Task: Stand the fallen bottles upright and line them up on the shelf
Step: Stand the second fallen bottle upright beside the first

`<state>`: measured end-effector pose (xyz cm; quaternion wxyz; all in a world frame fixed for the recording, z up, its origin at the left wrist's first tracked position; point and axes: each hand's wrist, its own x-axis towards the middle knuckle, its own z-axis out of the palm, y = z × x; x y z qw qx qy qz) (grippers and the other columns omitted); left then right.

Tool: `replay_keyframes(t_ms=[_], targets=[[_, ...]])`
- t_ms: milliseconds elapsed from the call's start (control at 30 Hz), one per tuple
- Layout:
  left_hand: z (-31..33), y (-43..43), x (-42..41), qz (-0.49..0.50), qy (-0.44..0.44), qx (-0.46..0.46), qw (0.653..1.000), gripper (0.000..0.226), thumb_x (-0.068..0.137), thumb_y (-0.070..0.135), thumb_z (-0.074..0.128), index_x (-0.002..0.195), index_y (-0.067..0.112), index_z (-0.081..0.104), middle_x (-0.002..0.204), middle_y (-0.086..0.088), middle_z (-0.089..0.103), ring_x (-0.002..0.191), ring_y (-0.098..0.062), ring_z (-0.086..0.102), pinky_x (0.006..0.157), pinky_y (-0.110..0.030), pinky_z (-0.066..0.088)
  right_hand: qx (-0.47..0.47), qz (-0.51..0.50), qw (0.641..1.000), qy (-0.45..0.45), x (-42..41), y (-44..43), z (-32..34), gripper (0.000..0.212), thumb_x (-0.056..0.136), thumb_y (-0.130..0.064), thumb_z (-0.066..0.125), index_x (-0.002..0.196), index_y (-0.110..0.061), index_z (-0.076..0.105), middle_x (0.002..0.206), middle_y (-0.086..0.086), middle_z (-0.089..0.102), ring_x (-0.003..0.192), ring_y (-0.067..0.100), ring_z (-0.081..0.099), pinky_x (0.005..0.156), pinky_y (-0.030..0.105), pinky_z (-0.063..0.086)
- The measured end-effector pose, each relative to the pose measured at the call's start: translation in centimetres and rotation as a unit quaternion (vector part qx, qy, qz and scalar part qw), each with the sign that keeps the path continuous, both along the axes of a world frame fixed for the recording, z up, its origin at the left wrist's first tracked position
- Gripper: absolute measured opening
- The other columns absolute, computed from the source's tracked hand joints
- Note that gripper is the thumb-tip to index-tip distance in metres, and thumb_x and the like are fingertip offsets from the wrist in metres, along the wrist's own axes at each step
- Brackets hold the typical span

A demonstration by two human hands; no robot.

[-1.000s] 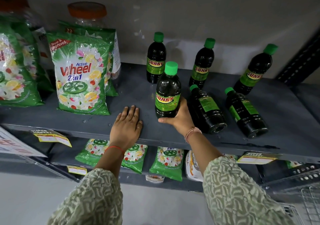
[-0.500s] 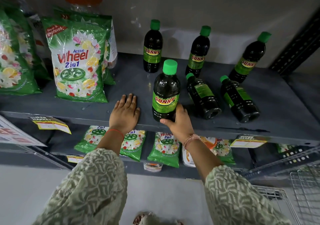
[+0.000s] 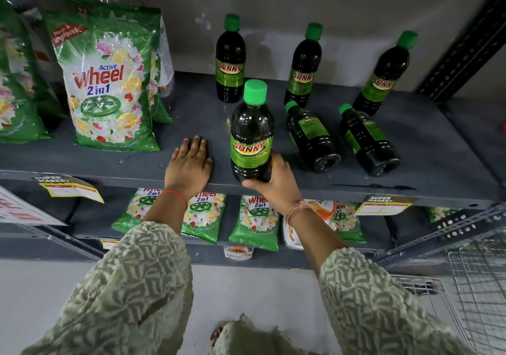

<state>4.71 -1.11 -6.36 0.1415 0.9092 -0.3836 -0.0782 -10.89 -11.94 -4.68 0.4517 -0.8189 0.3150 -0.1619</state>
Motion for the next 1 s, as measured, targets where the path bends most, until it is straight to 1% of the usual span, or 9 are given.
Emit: replay_keyframes(t_ms=[100, 167, 233, 300, 367, 467, 633, 800, 1000], targets=[[0.0, -0.3, -0.5, -0.005, 0.005, 0.004, 1.0, 0.051, 0.096, 0.028, 0.025, 0.144, 0.012, 0.014, 0.157, -0.005, 0.01, 0.145, -0.026, 0.002, 0.119, -0.039, 0.004, 0.008, -0.064, 0.996, -0.058, -1.6, 0.1, 0.9, 0.084, 0.064, -0.054, 0.066, 0.133, -0.019, 0.035, 0.14, 0.011, 0.04, 0.132, 0.032, 0.032, 0.108, 0.053, 0.031], [-0.1, -0.4, -0.8, -0.009, -0.003, 0.007, 1.0, 0.052, 0.096, 0.029, 0.025, 0.144, 0.013, 0.013, 0.157, -0.003, 0.01, 0.145, -0.027, 0.001, 0.119, -0.04, 0.004, -0.135, -0.14, 0.978, -0.076, -2.1, -1.8, 2.9, 0.068, 0.072, -0.057, 0.057, 0.123, -0.013, 0.048, 0.135, 0.014, 0.043, 0.129, 0.033, 0.033, 0.108, 0.051, 0.027], [-0.1, -0.6, -1.1, -0.012, -0.005, 0.009, 1.0, 0.051, 0.096, 0.029, 0.025, 0.144, 0.016, 0.013, 0.157, -0.002, 0.01, 0.145, -0.029, 0.001, 0.118, -0.042, 0.004, -0.276, -0.174, 0.944, 0.044, -1.5, -5.6, 4.8, 0.071, 0.072, -0.059, 0.058, 0.117, -0.004, 0.051, 0.131, 0.02, 0.045, 0.123, 0.036, 0.036, 0.103, 0.043, 0.029], [-0.2, -0.7, -1.4, -0.015, -0.019, 0.006, 1.0, 0.051, 0.096, 0.029, 0.026, 0.144, 0.016, 0.015, 0.157, -0.002, 0.013, 0.144, -0.03, 0.003, 0.118, -0.044, 0.006, -0.242, -0.141, 0.934, 0.221, -0.4, -8.9, 5.7, 0.085, 0.066, -0.061, 0.065, 0.123, -0.002, 0.041, 0.13, 0.021, 0.046, 0.12, 0.038, 0.041, 0.098, 0.042, 0.036], [-0.4, -0.7, -1.4, -0.014, -0.029, 0.005, 0.999, 0.05, 0.096, 0.029, 0.026, 0.144, 0.016, 0.016, 0.156, -0.002, 0.015, 0.144, -0.03, 0.005, 0.118, -0.044, 0.007, -0.159, -0.123, 0.931, 0.303, 0.2, -10.1, 5.1, 0.093, 0.06, -0.054, 0.073, 0.127, -0.004, 0.033, 0.129, 0.019, 0.049, 0.12, 0.038, 0.046, 0.095, 0.043, 0.041], [-0.8, -0.6, -1.3, -0.013, -0.04, 0.006, 0.999, 0.057, 0.09, 0.037, 0.016, 0.143, 0.016, 0.019, 0.156, -0.002, 0.018, 0.144, -0.031, 0.008, 0.117, -0.045, 0.009, -0.169, -0.195, 0.942, 0.216, 0.2, -9.9, 3.9, 0.083, 0.062, -0.04, 0.076, 0.122, -0.003, 0.033, 0.125, 0.02, 0.052, 0.117, 0.038, 0.047, 0.093, 0.046, 0.042], [-1.0, -0.7, -1.2, -0.01, -0.049, 0.012, 0.999, 0.065, 0.082, 0.04, 0.012, 0.143, 0.018, 0.019, 0.155, 0.0, 0.019, 0.144, -0.03, 0.01, 0.117, -0.044, 0.01, -0.134, -0.288, 0.942, -0.113, 0.3, -6.2, 0.7, 0.1, 0.067, -0.045, 0.074, 0.136, 0.004, 0.02, 0.137, 0.023, 0.038, 0.125, 0.039, 0.036, 0.103, 0.046, 0.03], [-1.0, -0.7, -1.2, -0.013, -0.061, 0.018, 0.998, 0.064, 0.083, 0.039, 0.012, 0.143, 0.018, 0.02, 0.155, 0.0, 0.02, 0.144, -0.03, 0.011, 0.116, -0.044, 0.011, -0.15, -0.255, 0.949, -0.112, 0.8, -5.8, -0.8, 0.1, 0.061, -0.033, 0.079, 0.133, 0.008, 0.024, 0.13, 0.029, 0.038, 0.118, 0.044, 0.037, 0.106, 0.046, 0.028], [-1.0, -0.7, -1.2, -0.012, -0.063, 0.025, 0.998, 0.064, 0.083, 0.039, 0.011, 0.143, 0.019, 0.019, 0.156, 0.001, 0.018, 0.144, -0.029, 0.01, 0.116, -0.044, 0.011, -0.006, -0.23, 0.956, -0.179, -0.2, -6.5, -0.3, 0.105, 0.051, -0.03, 0.073, 0.139, -0.008, 0.022, 0.138, 0.019, 0.036, 0.128, 0.033, 0.035, 0.111, 0.048, 0.029]])
